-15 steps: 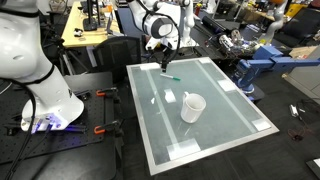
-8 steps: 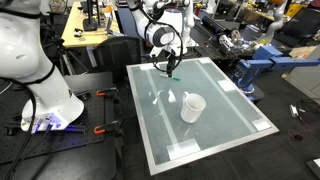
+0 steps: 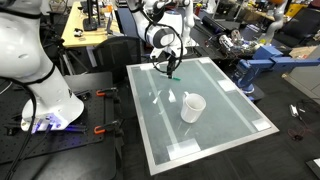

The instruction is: Pick up the marker from the table and put it in the cup

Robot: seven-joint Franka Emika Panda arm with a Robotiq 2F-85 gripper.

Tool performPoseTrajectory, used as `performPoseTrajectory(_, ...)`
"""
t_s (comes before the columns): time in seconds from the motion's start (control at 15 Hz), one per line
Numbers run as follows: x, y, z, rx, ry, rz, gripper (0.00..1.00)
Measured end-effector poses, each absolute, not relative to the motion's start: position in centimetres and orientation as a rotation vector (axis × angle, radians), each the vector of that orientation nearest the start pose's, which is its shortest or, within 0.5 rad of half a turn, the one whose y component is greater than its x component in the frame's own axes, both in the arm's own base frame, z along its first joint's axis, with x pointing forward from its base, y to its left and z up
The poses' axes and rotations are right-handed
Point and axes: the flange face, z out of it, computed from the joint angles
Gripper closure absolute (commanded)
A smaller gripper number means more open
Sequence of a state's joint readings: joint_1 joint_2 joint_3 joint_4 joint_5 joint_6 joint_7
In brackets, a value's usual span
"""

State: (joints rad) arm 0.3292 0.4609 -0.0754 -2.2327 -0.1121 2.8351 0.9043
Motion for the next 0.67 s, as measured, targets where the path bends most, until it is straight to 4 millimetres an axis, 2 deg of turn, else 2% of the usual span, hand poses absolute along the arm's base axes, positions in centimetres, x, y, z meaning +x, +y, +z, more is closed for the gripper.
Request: performPoseTrajectory(0.67,54.1,14.5,16.5,-3.021,0.805,-0.234,0.16)
